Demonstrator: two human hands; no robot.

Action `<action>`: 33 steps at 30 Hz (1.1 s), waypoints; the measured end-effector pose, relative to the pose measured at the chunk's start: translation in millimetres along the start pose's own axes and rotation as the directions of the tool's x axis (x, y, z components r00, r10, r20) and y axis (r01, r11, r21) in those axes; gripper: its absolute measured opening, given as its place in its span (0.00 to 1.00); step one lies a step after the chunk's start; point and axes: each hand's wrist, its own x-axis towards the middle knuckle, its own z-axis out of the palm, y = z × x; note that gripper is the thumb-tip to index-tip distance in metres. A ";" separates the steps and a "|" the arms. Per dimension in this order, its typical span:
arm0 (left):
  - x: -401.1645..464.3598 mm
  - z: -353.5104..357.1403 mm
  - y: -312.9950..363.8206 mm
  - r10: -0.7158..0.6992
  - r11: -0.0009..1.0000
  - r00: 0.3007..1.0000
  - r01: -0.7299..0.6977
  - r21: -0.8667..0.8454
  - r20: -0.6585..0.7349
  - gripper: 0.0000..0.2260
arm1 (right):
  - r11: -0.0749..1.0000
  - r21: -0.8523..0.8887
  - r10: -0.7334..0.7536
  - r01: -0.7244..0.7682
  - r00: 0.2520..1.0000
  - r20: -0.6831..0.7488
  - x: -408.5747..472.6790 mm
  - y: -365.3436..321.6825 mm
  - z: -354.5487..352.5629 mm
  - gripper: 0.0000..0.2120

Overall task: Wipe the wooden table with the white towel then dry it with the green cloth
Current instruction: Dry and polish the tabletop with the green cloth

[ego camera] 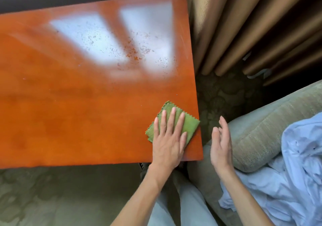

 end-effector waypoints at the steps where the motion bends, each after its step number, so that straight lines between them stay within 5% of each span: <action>1: -8.5 -3.0 -23.5 -0.064 0.998 0.998 0.064 0.013 -0.002 0.26 | 0.998 -0.059 -0.016 0.014 0.999 -0.036 1.5 -4.4 2.7 0.28; 4: -26.9 -15.7 -100.0 -0.288 0.957 0.957 0.288 0.009 -0.016 0.27 | 0.984 -0.170 0.044 -0.042 0.999 0.011 16.3 -10.0 11.8 0.27; 8: -9.5 -33.4 -182.6 -0.531 0.847 0.847 0.530 -0.026 -0.016 0.28 | 0.972 -0.046 0.235 -0.231 0.946 0.221 37.4 -18.0 31.9 0.23; 12: 57.2 -50.3 -237.2 -0.668 0.744 0.742 0.661 -0.097 -0.064 0.30 | 0.943 0.017 0.323 -0.332 0.929 0.181 54.1 -20.5 49.7 0.33; 14: 101.0 -55.7 -242.2 -0.664 0.746 0.743 0.652 -0.134 -0.080 0.30 | 0.930 0.010 0.363 -0.368 0.921 0.144 62.0 -24.4 53.4 0.36; 18: 179.2 -51.5 -187.8 -0.428 0.903 0.900 0.422 -0.079 -0.087 0.30 | 0.931 0.006 0.363 -0.365 0.926 0.100 69.2 -44.6 57.3 0.30; 21: 191.4 -38.2 -95.6 -0.092 0.994 0.995 0.089 -0.063 -0.047 0.29 | 0.930 0.034 0.365 -0.366 0.930 0.052 70.1 -55.3 59.4 0.25; 25: 133.6 -17.4 6.1 0.325 0.946 0.937 -0.321 -0.051 0.124 0.28 | 0.901 0.203 0.413 -0.383 0.901 -0.135 71.8 -63.3 54.9 0.23; 33: 38.3 -7.6 -38.2 0.513 0.855 0.844 -0.518 -0.008 0.155 0.32 | 0.913 0.166 0.392 -0.373 0.914 -0.101 75.8 -81.5 51.9 0.25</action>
